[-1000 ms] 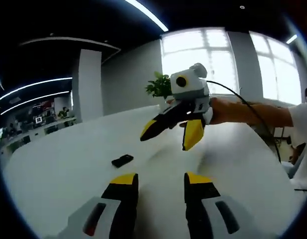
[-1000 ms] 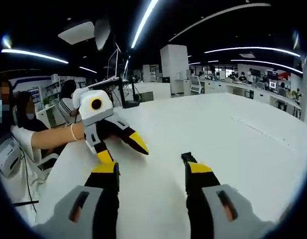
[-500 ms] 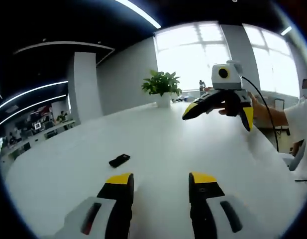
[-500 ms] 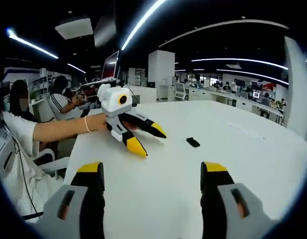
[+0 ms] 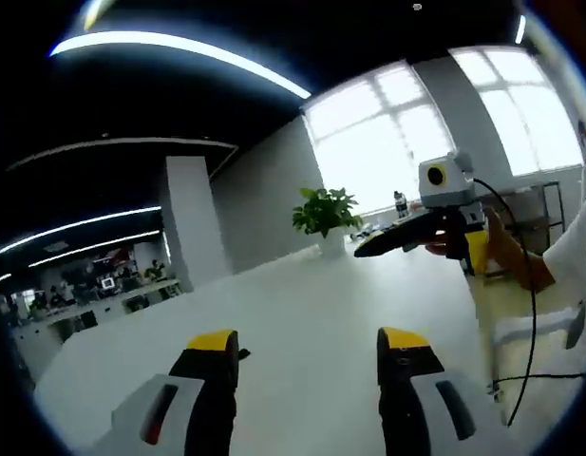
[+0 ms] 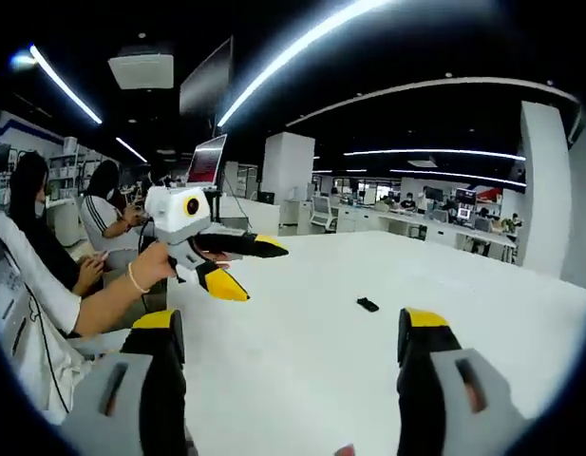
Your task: Snap the two parts of the plastic buckle together until the buckle closes and remains connected.
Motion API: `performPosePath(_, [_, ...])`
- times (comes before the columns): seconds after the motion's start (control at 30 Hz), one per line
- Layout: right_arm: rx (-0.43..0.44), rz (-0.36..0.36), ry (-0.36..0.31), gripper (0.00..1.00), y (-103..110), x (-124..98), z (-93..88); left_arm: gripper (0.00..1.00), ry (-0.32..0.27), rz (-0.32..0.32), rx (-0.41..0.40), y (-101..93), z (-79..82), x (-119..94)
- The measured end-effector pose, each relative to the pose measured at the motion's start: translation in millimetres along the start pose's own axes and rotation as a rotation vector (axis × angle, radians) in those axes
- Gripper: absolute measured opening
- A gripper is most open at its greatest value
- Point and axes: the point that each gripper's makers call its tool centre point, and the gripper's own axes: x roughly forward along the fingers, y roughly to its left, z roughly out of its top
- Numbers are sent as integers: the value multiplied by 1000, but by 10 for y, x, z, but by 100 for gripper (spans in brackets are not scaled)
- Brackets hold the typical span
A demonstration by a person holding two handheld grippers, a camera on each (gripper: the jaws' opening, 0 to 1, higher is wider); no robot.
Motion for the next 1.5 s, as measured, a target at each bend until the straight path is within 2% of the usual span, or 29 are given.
performPosePath(0.07, [27,-25,-52,94,32,-48,128,66,9,26,-39,-62,37,-129])
performPosePath(0.1, [59,-69,-56,92,10,-94,175,67,43,46,-81,-100,1,-205])
performPosePath(0.17, [76,-137,-26,91,-27,-162,190,68,110,73,-81,-120,-78,-296])
performPosePath(0.23, [85,-232,-60,91,-133,-234,300,70,136,139,-94,-64,-92,-352])
performPosePath(0.3, [53,-316,-126,92,-200,-312,455,74,102,214,-132,-1,-39,-389])
performPosePath(0.33, [43,-341,-119,93,-198,-351,467,76,79,227,-148,3,-9,-404])
performPosePath(0.43, [24,-424,-34,98,-227,-470,369,76,13,234,-198,-26,35,-482])
performPosePath(0.47, [13,-444,-9,100,-226,-505,317,76,13,234,-194,-42,14,-519])
performPosePath(0.53, [-2,-460,53,100,-257,-571,168,76,16,245,-194,-49,-27,-598])
performPosePath(0.63, [106,-452,124,100,-301,-650,-124,77,72,325,-193,47,-145,-769])
performPosePath(0.7, [145,-436,135,100,-277,-688,-272,78,107,378,-174,111,-199,-867])
performPosePath(0.8, [164,-425,166,100,-235,-745,-487,84,122,394,-177,137,-234,-916])
performPosePath(1.0, [144,-484,161,100,-257,-822,-592,86,136,410,-195,119,-307,-975])
performPosePath(1.13, [171,-467,158,100,-220,-791,-638,86,150,437,-200,136,-346,-999])
performPosePath(1.23, [166,-471,146,100,-191,-837,-600,88,158,460,-228,173,-395,-1026])
performPosePath(1.3, [166,-531,124,99,-243,-932,-548,90,156,466,-239,188,-412,-1051])
performPosePath(1.5, [155,-670,118,99,-323,-1203,-486,90,161,478,-261,245,-494,-1142])
